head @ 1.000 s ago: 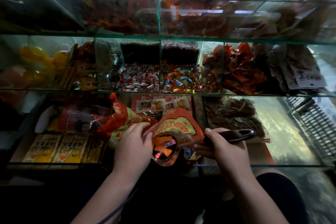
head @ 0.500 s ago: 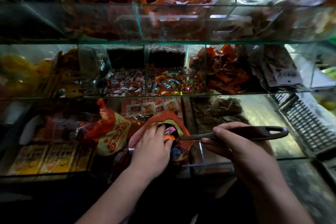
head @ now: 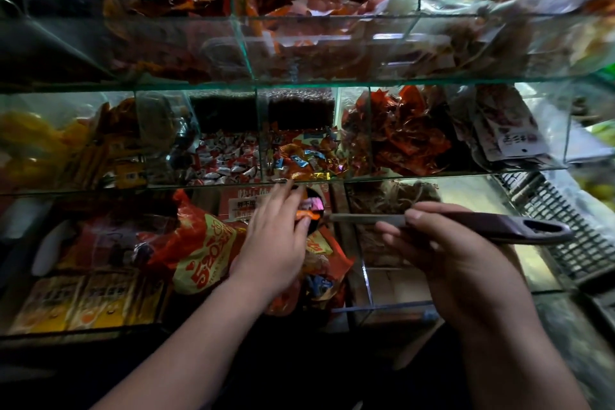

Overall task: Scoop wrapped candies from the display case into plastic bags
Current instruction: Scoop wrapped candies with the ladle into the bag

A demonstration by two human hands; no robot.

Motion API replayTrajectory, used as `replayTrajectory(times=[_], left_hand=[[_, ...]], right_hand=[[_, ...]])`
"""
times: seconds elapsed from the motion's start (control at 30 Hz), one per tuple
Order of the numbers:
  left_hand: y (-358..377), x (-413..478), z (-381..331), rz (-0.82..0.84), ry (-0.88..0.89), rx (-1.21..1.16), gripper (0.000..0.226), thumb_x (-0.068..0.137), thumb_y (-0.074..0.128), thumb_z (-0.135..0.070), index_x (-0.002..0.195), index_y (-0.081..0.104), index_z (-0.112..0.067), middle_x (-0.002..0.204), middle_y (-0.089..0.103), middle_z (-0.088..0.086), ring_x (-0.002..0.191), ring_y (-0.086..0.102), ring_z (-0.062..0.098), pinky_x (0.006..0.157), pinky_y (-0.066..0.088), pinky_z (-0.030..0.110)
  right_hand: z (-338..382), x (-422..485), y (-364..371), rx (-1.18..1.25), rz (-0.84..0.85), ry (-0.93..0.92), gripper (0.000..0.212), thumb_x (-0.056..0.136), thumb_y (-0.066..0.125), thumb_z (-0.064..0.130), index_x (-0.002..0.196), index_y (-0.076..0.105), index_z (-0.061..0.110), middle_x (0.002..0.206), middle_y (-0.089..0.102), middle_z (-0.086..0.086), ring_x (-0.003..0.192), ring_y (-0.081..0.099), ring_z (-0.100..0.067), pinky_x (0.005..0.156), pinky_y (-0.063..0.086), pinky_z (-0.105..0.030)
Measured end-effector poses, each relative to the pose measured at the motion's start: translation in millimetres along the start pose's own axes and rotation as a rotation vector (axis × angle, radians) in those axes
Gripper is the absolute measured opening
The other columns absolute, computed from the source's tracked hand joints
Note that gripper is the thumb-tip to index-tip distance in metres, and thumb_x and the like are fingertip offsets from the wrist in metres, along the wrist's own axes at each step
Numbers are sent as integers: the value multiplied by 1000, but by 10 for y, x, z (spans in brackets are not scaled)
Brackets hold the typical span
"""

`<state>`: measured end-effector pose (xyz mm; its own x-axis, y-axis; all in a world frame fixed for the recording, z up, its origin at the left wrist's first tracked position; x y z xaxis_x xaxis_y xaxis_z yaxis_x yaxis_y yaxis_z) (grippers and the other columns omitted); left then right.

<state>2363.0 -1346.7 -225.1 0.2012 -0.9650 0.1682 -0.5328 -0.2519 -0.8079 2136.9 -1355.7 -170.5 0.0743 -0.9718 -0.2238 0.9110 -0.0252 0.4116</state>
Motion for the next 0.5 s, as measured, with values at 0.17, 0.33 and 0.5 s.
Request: replayTrajectory(times=[0.17,0.33,0.5], left_hand=[[-266,568,-113,-36,51,-41,61,105,48,-39,159,24,-26,166,21,-3,153,13,16,126,13,41],[-428,583,-42,-140,7,-146,67,100,56,-36,158,24,-25,162,28,-3,150,18,14,123,15,34],[-292,298,119,-108,-67,-233,61,99,57,-31,152,27,-37,155,32,-11,137,42,17,107,40,26]], right_hand=[[-21,365,105,239,-52,51,17,96,64,16,83,64,5,79,71,-13,91,76,-42,72,64,-36],[-149,947,439,226,-103,-37,12,93,70,17,95,69,5,98,75,-18,91,78,-29,75,63,-31],[-68,1356,1160,-889,164,-644,11,96,66,25,105,69,21,100,72,3,92,69,-11,79,56,-26]])
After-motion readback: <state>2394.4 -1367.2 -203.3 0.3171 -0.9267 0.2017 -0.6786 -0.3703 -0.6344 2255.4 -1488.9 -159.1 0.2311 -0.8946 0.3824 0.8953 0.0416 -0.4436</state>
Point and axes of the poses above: each hand's wrist, its own x-axis towards the middle knuckle, its own y-axis out of the palm, z = x × y, the point moved 9 cm from there along x, towards the middle knuckle
